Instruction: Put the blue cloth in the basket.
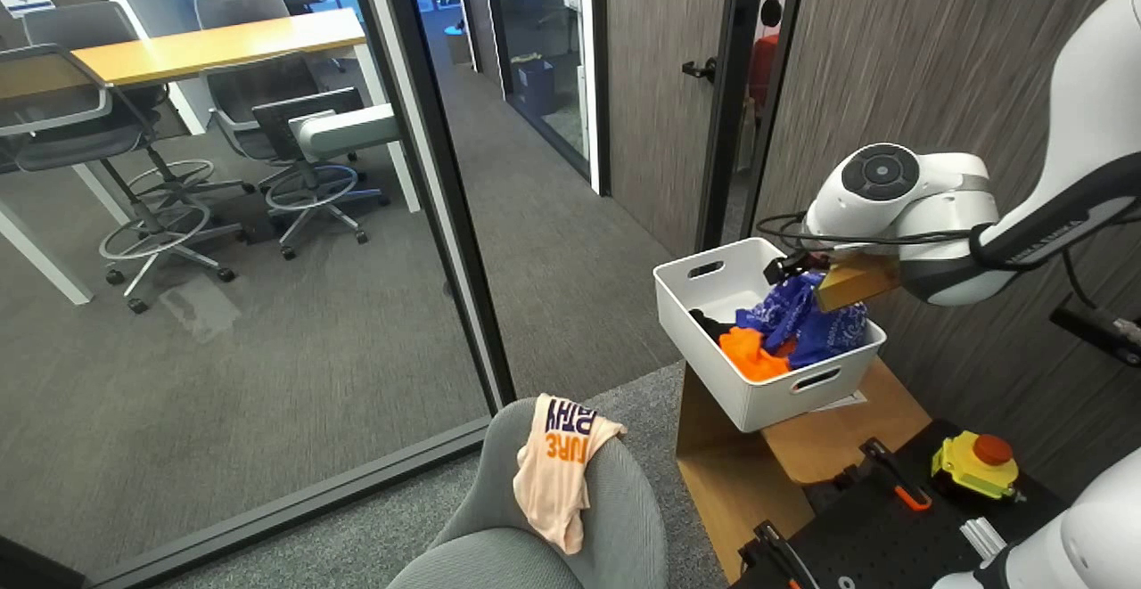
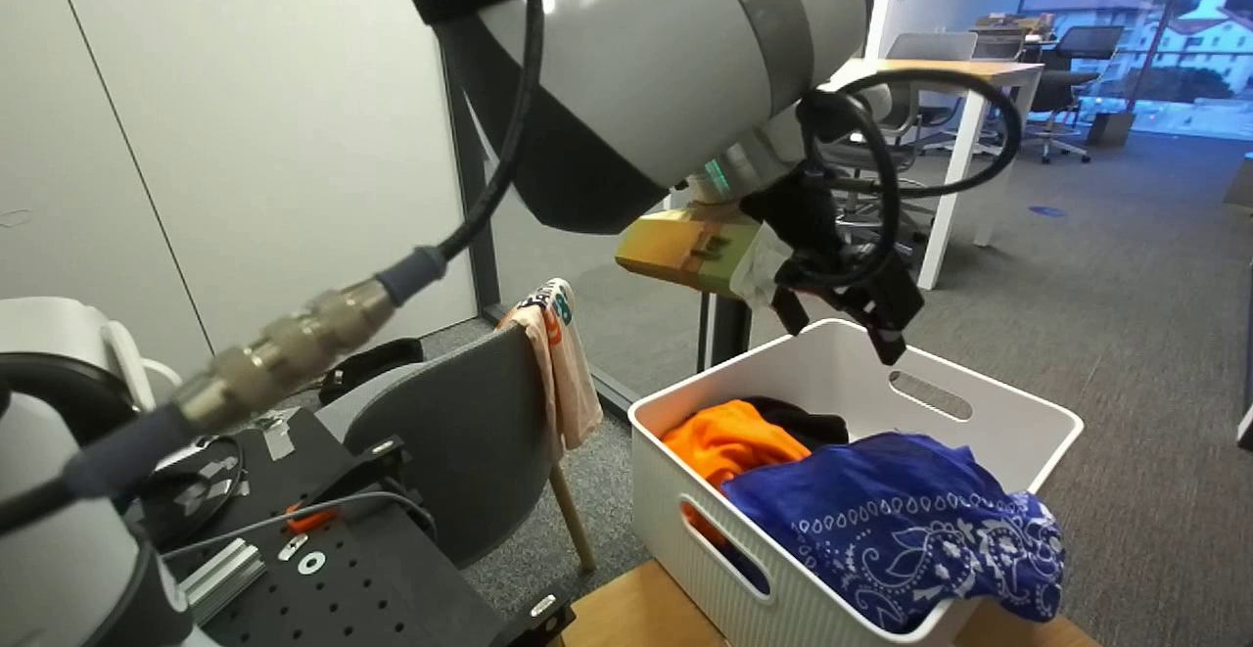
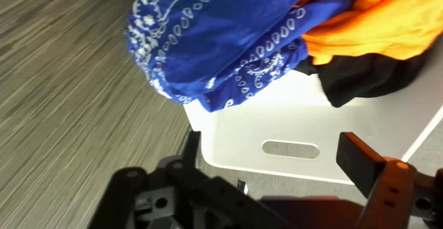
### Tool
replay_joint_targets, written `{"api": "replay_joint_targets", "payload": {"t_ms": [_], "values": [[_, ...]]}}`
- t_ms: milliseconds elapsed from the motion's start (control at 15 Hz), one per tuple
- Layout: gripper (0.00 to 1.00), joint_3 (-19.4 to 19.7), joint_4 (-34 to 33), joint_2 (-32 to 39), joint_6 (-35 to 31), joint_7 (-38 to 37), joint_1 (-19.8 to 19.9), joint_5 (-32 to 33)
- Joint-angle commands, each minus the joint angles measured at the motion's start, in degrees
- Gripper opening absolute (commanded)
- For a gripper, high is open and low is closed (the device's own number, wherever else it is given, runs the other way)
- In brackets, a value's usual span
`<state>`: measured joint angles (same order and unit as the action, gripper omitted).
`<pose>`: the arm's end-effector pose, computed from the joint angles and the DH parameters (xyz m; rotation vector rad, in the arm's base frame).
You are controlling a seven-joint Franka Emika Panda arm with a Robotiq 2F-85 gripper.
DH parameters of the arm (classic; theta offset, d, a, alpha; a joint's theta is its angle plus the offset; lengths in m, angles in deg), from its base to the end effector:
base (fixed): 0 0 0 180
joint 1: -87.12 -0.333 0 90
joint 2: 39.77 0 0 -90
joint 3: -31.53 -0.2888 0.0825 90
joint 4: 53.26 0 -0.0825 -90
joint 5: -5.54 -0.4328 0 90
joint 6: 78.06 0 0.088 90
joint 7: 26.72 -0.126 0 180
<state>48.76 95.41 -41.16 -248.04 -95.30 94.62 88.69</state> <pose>0.4456 -0.1333 0.1911 2.7145 -0.3137 0.6477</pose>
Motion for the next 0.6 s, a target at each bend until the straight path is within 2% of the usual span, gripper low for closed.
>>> {"api": "replay_joint_targets", "payload": {"t_ms": [0, 333, 533], "values": [[1.00, 0.0, 1.1, 4.3, -9.0, 7.6, -0.2, -10.5], [1.00, -3.5, 4.1, 12.0, -16.2, 15.8, 1.6, -23.8], [1.00, -9.4, 5.0, 16.8, -17.5, 18.4, 5.9, -28.6]]}}
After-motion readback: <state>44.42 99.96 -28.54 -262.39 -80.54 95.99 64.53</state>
